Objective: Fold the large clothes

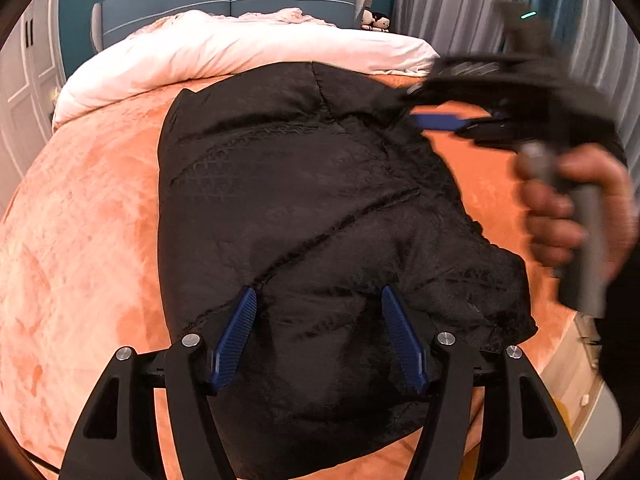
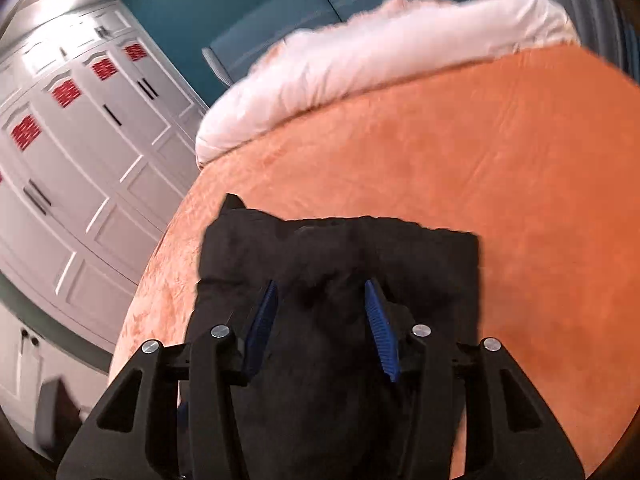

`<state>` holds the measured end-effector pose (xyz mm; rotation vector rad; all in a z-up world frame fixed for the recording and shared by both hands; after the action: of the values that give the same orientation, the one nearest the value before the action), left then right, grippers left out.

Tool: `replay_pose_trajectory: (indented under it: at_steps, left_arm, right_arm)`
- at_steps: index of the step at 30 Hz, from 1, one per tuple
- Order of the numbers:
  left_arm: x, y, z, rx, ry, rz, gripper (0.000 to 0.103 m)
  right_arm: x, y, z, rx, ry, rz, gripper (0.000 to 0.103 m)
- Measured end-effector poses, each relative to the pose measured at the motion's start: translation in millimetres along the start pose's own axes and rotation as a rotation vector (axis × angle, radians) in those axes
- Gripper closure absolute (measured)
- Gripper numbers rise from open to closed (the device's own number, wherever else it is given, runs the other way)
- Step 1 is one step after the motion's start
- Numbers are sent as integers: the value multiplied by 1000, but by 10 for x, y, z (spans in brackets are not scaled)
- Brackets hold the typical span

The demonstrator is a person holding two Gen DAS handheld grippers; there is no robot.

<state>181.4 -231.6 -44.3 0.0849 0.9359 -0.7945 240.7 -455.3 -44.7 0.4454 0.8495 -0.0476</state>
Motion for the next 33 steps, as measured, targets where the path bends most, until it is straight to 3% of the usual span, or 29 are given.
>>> replay_pose_trajectory:
  at_steps: [1, 3, 5, 8, 10, 13, 18, 22, 26, 30, 33]
  left_arm:
    - [-13, 12, 15, -7, -3, -2, 42]
    - [-107, 37, 89, -39, -26, -37, 44]
    - [-324, 90, 244, -87, -99, -75, 45]
    - [-496, 140, 471, -93, -176, -80, 45]
    - [-393, 144, 545, -98, -159, -86, 45]
    - [45, 112, 492, -77, -68, -62, 45]
    - [303, -62, 445, 49, -97, 47, 37]
    - [503, 46, 409, 36, -102, 74, 34]
    - [575, 72, 393, 57, -85, 104, 33]
    - [378, 116, 465, -4, -75, 61, 35]
    - [176, 107, 548, -23, -105, 70, 35]
  right_arm:
    - [66, -34, 3, 3, -1, -9, 97]
    - [-44, -36, 91, 62, -58, 38, 101]
    - [-339, -125, 107, 101, -140, 61, 102]
    - [-462, -331, -55, 171, -170, 37, 103]
    - [-235, -612, -304, 248, -120, -21, 103]
    - [52, -908, -659, 348, -72, -48, 103]
    - [307, -829, -794, 220, -78, -176, 103]
    - [361, -806, -727, 189, -74, -162, 103]
    - [14, -870, -654, 197, -73, -233, 99]
    - [-878, -665, -485, 247, -265, -187, 97]
    - [-1055, -264, -213, 180, -293, -179, 97]
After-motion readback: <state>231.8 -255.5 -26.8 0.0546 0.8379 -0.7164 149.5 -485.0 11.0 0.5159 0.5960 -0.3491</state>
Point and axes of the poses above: each gripper's, at about its wrist camera, not at the fingertips, and x roughly the way its jaws point, y to its left, z to its top, the point moved 7 cm from there along x, roughly the way its jaws point, and after that the axes turned 11 degrees about -z, right-handed, at the moved point
